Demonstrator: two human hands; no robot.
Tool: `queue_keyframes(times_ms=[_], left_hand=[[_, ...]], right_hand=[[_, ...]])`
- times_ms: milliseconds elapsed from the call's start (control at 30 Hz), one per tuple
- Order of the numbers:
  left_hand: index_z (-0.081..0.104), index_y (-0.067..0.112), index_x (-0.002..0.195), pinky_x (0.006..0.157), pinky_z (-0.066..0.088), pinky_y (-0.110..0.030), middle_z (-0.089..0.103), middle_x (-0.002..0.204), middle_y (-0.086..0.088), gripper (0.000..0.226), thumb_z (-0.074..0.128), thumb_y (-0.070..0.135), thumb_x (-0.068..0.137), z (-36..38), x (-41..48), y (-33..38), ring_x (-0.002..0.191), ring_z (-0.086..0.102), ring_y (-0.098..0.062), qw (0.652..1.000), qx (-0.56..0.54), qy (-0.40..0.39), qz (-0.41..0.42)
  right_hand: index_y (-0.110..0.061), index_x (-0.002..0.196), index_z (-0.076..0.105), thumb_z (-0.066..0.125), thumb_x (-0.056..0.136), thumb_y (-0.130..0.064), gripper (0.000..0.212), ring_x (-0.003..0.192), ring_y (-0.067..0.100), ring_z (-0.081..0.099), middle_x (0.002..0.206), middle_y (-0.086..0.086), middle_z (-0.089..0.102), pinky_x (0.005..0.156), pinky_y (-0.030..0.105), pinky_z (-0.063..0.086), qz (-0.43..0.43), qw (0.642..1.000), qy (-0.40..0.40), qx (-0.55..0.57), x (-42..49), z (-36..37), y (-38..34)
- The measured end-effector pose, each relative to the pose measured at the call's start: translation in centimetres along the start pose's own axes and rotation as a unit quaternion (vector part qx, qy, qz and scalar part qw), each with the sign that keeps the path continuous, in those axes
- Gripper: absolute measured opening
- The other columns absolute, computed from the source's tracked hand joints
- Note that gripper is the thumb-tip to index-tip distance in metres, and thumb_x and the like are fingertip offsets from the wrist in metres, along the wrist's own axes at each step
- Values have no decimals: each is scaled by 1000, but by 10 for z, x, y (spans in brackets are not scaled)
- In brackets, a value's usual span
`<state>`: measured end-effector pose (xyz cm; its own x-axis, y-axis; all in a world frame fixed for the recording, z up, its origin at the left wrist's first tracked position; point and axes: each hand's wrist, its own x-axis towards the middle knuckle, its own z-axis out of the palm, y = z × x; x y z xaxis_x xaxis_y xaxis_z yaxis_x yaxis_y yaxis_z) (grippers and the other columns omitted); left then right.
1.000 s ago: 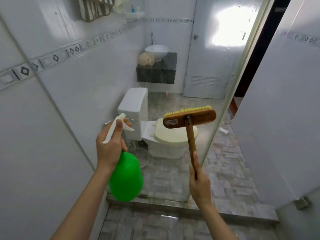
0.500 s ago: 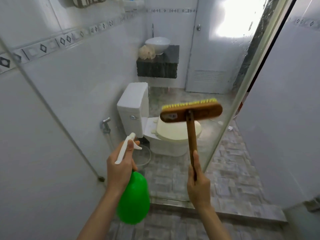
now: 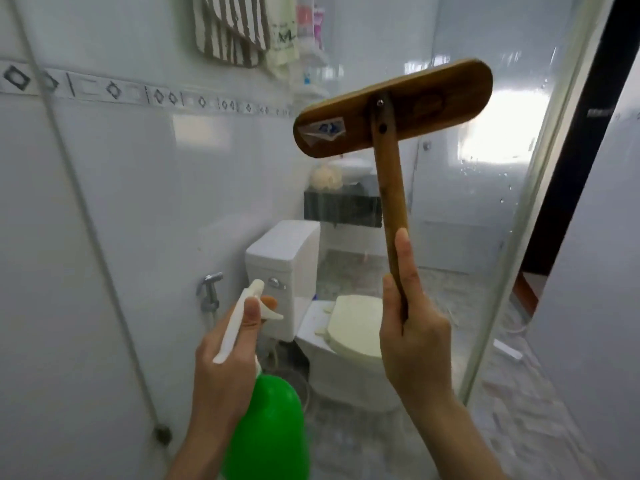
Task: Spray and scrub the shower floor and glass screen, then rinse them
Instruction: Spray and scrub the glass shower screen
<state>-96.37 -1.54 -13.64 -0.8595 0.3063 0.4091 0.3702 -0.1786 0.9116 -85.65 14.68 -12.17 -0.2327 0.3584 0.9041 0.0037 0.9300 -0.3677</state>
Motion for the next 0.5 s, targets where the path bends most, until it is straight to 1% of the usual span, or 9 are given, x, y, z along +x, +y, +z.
queue_keyframes(times_ms=[33,67,133,200,233,300,367,433,500], left_hand=[[75,41,90,69,49,-13,74,90,24,33,53,65,86,4,1,-8,91,69,-8,999,-31,9,2],[74,42,89,68,50,-11,75,94,21,27,54,60,86,8,3,-12,95,71,-9,998,-61,11,0],[73,37,96,72,53,-10,76,99,15,30,50,53,85,13,2,-25,97,71,-5,995,-88,23,26],[74,30,106,85,55,-22,76,103,13,43,47,56,86,13,5,-41,101,70,-6,995,-68,45,63],[74,28,105,89,54,-28,76,101,13,46,46,59,87,12,5,-49,101,70,-9,994,-58,57,78],[75,28,92,89,54,-36,77,94,8,44,44,59,90,4,2,-67,96,71,-14,990,-48,85,104],[74,25,84,89,55,-45,77,86,3,45,44,58,94,-3,0,-79,91,72,-20,989,-35,93,110],[73,22,81,90,55,-48,77,81,-1,49,44,58,96,-11,-7,-96,87,73,-23,988,-21,92,121],[72,18,77,90,55,-48,76,74,-2,53,45,59,96,-18,-10,-111,81,73,-25,988,-7,88,129]], right_hand=[[-31,150,18,39,100,-28,54,44,2,35,59,-22,31,45,7,33,-8,1000,10,3,-6,2,4],[-34,150,18,38,100,-29,54,43,5,35,58,-20,31,44,8,33,-8,1000,10,7,-9,3,7],[-41,149,17,39,101,-32,54,44,10,38,54,-16,31,41,12,33,-20,1000,22,3,-24,3,14],[-41,149,18,41,101,-32,54,45,11,42,49,-12,32,38,12,32,-22,999,22,5,-41,3,21],[-41,149,19,41,99,-32,55,45,10,44,47,-10,32,36,11,31,-22,999,23,17,-50,3,27],[-43,147,18,37,95,-34,56,45,10,48,44,-7,35,34,12,33,-34,999,19,35,-74,5,34],[-42,147,18,37,94,-34,56,47,10,50,44,-7,35,33,11,33,-41,998,19,41,-93,9,43],[-42,146,16,38,95,-33,57,47,9,50,45,-8,36,34,10,35,-48,998,23,35,-118,17,52],[-42,145,15,38,94,-34,56,39,12,45,46,-6,39,36,12,38,-44,998,24,36,-141,27,62]])
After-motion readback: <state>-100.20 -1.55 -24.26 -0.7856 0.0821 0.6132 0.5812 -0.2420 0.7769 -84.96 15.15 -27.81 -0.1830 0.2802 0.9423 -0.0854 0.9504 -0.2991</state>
